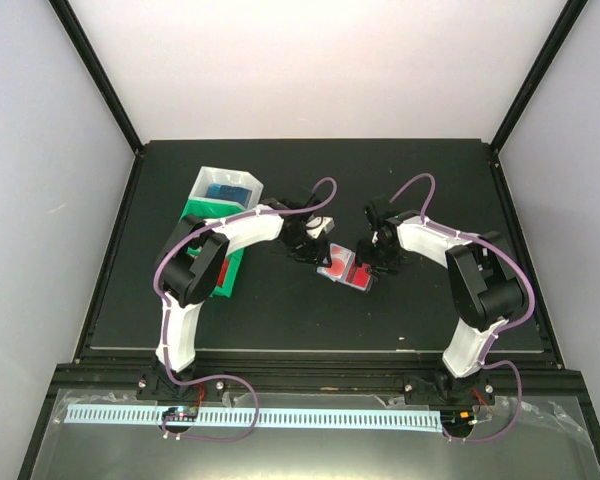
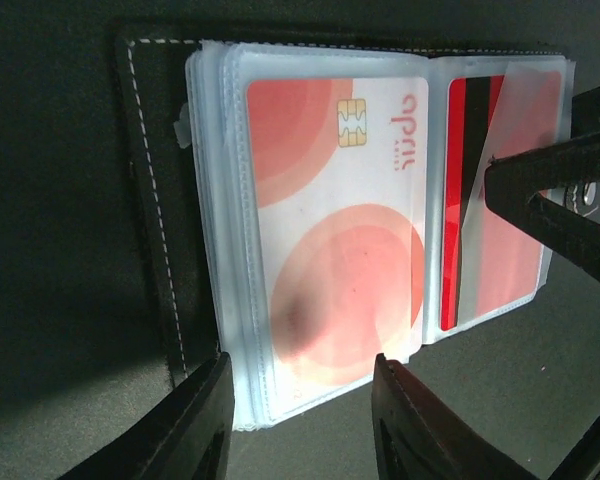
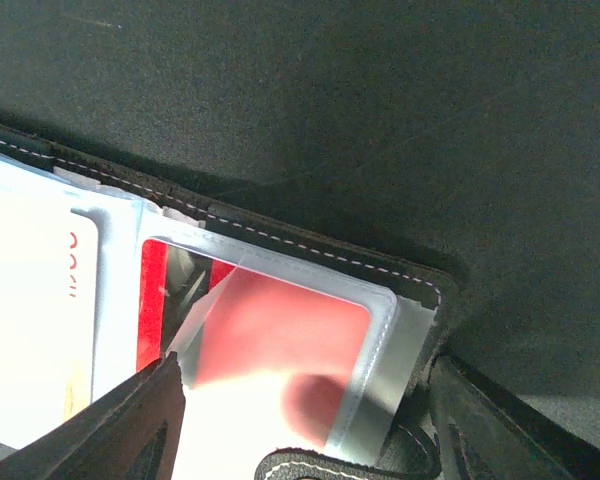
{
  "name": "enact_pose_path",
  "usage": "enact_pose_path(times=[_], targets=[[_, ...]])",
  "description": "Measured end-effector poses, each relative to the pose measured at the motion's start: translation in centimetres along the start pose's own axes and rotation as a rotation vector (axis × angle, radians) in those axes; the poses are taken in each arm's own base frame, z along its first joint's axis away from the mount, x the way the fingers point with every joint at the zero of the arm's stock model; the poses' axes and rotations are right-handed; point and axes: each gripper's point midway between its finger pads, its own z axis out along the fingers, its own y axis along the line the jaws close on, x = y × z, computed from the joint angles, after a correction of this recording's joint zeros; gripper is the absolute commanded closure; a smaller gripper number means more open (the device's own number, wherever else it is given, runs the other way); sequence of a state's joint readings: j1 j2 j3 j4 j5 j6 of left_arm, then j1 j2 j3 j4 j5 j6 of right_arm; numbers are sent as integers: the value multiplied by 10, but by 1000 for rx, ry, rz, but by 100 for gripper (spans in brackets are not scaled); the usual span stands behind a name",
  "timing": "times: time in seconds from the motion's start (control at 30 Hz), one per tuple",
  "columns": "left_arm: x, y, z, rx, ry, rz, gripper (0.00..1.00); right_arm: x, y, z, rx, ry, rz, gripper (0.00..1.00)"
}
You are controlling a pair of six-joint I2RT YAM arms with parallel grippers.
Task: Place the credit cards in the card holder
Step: Turn over the card slot in the card holder.
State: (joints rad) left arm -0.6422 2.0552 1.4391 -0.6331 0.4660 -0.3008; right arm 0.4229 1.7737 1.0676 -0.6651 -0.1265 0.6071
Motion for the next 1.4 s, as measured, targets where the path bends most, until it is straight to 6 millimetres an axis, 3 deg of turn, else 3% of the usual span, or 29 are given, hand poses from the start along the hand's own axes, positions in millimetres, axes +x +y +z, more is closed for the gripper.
enact_pose_path(times=[0.27,0.43,0.53,0.7,0.93,1.2,1.4], targets=[[3,-2,2,-9,9,9,59,0,0,0,0,-1,0,31],[3,-2,2,-17,8,11,48,0,0,0,0,-1,0,31],[3,0,2,-25,5,11,47,0,0,0,0,-1,0,31],[3,1,3,-33,3,11,56,0,0,0,-1,-1,0,31],[5,-2,4,-32,8,18,57,-2,1,0,-5,-7,-1,31],[6,-6,5,-16,12,21,74,-2,1,0,-6,-10,-2,31],[7,-9,5,5,18,18,74,-2,1,0,-6,-10,-5,31]])
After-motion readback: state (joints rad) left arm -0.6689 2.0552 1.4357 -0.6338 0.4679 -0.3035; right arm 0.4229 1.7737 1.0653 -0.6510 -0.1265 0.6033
